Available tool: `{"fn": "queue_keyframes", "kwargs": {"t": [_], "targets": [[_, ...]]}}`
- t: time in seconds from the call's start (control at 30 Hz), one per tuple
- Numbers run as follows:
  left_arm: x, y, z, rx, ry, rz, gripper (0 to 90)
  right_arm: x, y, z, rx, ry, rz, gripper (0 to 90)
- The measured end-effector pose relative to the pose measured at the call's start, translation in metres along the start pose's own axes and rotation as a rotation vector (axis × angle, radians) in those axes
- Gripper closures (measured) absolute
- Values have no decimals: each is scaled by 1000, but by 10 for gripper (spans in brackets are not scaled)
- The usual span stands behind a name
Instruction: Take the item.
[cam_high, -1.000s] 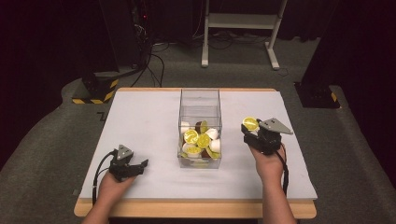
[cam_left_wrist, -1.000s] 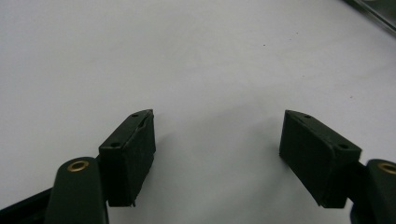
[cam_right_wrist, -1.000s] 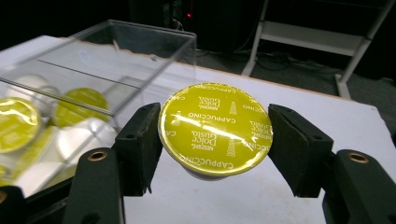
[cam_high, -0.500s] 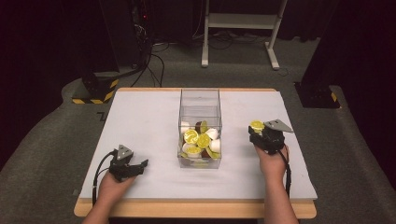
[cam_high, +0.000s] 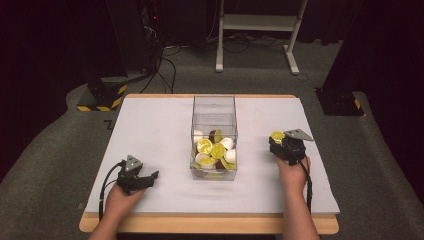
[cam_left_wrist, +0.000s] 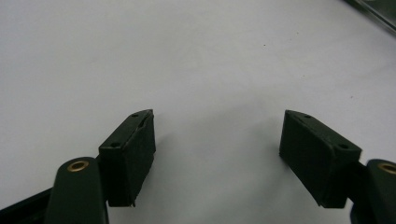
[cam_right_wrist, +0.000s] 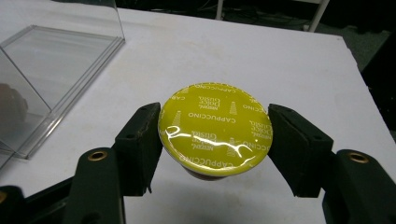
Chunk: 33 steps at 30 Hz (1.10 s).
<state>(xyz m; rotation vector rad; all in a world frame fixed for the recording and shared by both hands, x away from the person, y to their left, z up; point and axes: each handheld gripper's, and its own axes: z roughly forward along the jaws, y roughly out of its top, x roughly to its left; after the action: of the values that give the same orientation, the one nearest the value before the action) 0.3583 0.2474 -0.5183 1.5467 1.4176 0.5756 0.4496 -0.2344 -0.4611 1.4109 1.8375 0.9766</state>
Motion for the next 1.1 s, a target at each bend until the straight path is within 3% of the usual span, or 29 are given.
{"fn": "queue_keyframes", "kwargs": {"t": [0.77, 1.1], "targets": [[-1, 0, 1, -8, -2, -12, 271, -6, -18, 19, 106, -31, -3, 377], [0, 0, 0, -3, -1, -6, 271, -7, -20, 21, 114, -27, 4, 351]]}}
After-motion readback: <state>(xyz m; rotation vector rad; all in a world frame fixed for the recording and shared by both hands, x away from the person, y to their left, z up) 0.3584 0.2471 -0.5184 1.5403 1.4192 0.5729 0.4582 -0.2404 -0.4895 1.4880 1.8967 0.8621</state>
